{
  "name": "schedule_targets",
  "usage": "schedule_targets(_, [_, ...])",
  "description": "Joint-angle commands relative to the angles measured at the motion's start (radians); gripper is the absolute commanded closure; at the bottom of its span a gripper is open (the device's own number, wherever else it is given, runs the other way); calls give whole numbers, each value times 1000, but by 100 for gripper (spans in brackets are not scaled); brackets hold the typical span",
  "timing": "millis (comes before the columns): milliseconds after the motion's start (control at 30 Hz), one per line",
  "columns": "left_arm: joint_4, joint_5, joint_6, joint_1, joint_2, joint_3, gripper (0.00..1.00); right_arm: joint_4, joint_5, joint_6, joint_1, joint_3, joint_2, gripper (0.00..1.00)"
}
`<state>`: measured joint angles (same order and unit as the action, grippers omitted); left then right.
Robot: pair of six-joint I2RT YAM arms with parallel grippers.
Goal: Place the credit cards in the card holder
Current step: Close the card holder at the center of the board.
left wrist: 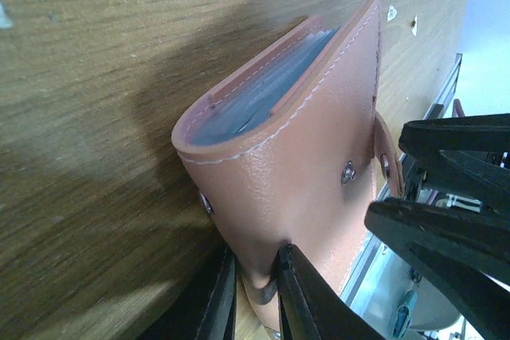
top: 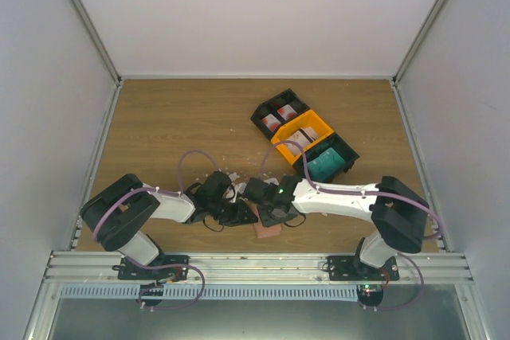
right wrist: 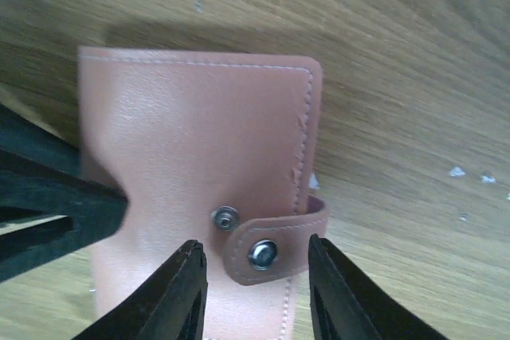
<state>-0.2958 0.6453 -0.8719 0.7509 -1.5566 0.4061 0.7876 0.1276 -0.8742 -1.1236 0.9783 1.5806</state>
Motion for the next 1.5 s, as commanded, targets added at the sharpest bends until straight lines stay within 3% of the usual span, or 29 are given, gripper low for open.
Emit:
schedule_targets(0, [46,-84,5,-1,-10,-14,80,155,103,-55,-23,63,45,68])
schedule_targets(167, [31,-77,7,-1,-13,-17,80,208,131,-86,-31,100,62,85])
schedule_targets(467, [3,-68,4,-1,-22,-29,80,224,128,-93,-32,113,74,99])
schedule_targets(1000, [-3,-74,-1,-1,-32,-35,76,58,28,-4,-23,59,19,99])
schedule_targets(1467, [-1,-73,8,-1,-33,-32,80,2,-28,37,-6,43,32,99])
